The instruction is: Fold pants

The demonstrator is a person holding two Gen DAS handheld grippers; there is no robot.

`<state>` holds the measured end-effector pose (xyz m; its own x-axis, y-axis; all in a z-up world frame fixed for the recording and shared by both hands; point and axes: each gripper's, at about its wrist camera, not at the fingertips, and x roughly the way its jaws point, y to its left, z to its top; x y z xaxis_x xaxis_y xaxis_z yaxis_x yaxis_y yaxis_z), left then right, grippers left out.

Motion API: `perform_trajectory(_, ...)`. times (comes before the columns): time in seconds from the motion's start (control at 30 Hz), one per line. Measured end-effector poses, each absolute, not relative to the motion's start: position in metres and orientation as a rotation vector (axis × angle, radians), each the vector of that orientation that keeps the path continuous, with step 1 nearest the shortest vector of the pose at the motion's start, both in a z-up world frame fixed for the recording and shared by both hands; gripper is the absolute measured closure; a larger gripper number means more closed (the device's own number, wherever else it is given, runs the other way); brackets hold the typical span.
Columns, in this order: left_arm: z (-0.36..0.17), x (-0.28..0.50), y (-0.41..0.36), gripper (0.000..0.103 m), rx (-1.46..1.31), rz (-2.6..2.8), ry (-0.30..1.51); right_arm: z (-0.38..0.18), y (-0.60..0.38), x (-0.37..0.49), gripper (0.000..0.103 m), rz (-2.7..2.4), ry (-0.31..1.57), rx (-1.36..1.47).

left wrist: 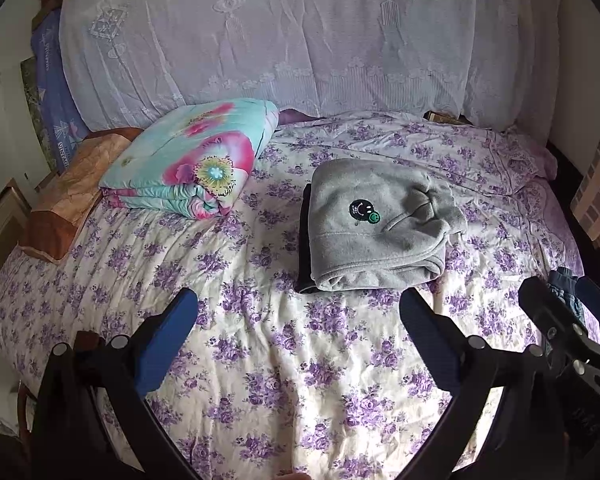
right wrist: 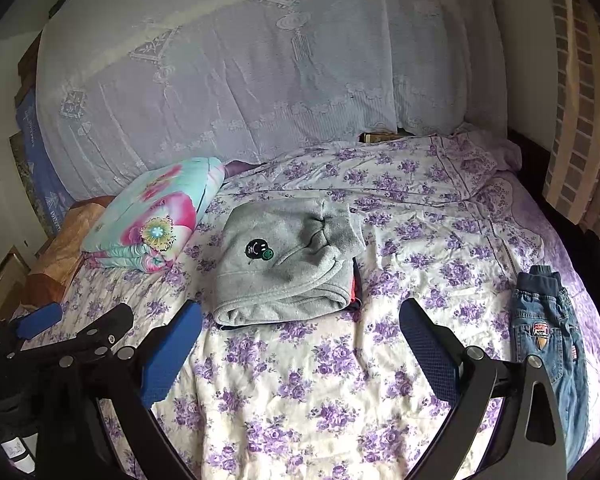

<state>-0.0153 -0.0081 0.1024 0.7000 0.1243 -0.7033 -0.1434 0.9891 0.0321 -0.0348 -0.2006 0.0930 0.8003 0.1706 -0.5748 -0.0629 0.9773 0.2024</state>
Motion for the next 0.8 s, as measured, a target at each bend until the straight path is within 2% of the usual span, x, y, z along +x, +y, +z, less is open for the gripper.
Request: perform_trajectory(0.8, 0.1003, -0.0134, -0.008, 0.005, -0.025, 0.15, 0.788, 0.0902, -0.2017, -0.0314, 0.004, 0.131, 0.637, 0.181)
